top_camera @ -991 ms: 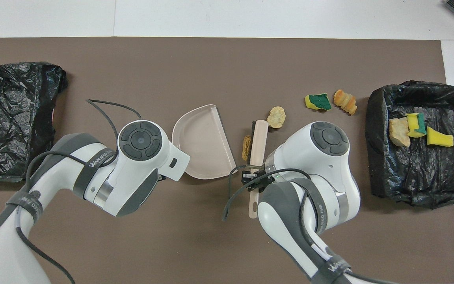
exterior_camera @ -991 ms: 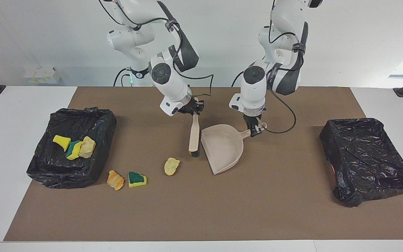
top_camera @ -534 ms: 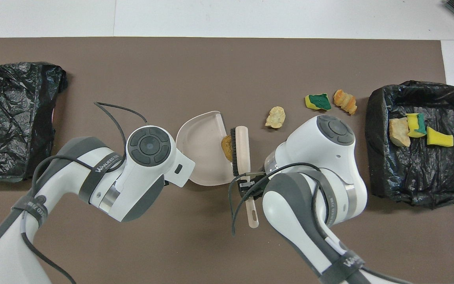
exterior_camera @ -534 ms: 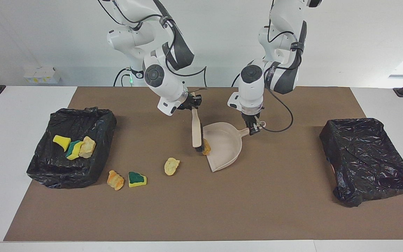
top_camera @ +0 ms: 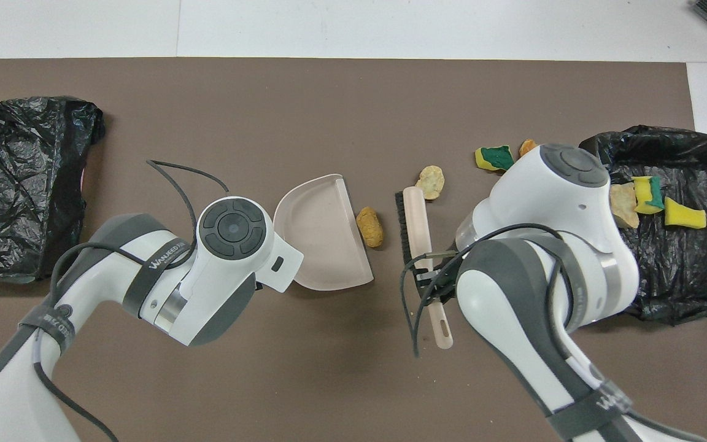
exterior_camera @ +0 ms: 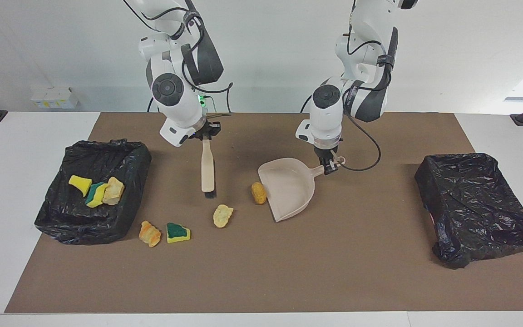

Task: Sweep and dump trash in bin
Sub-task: 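Move the brush with the right gripper beyond the far sponge pieces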

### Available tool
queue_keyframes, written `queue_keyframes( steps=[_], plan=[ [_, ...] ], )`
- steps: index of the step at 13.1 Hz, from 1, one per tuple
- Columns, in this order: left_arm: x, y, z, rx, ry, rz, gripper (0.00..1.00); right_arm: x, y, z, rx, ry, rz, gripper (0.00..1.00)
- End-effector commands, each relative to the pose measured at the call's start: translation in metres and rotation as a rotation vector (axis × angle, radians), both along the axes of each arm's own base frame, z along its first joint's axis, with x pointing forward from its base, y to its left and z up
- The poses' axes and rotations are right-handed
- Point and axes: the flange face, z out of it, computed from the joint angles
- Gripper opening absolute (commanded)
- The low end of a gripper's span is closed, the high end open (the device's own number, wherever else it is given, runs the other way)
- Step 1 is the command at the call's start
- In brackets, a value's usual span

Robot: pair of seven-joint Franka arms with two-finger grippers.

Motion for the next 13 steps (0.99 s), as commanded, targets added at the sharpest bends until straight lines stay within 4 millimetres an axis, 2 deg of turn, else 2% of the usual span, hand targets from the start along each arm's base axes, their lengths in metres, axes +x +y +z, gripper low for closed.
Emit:
queue_keyframes(
  steps=[1, 3, 6, 7, 9, 11, 13],
  plan=[
    [-0.009, 0.005, 0.005, 0.016, -0.018, 0.026, 0.00, 0.002, -0.031, -0.001, -0.096, -0.059, 0.015, 0.00],
    [-0.009, 0.005, 0.005, 0.014, -0.020, 0.034, 0.00, 0.009, -0.046, -0.009, -0.172, -0.088, 0.032, 0.00],
    [-0.009, 0.005, 0.005, 0.011, -0.022, 0.032, 0.00, 0.026, -0.070, -0.012, -0.182, -0.150, -0.016, 0.00],
    [-0.009, 0.005, 0.005, 0.012, -0.023, 0.031, 0.00, 0.034, -0.077, -0.025, -0.197, -0.161, -0.057, 0.00],
    [-0.009, 0.005, 0.005, 0.011, -0.022, 0.032, 0.00, 0.045, -0.080, -0.044, -0.242, -0.195, -0.123, 0.00],
    [-0.008, 0.004, 0.005, 0.010, -0.023, 0.032, 0.00, 0.056, -0.075, -0.062, -0.313, -0.220, -0.188, 0.00],
    [-0.009, 0.005, 0.004, 0.013, -0.021, 0.031, 0.00, 0.062, -0.080, -0.066, -0.343, -0.247, -0.188, 0.00]
  ],
)
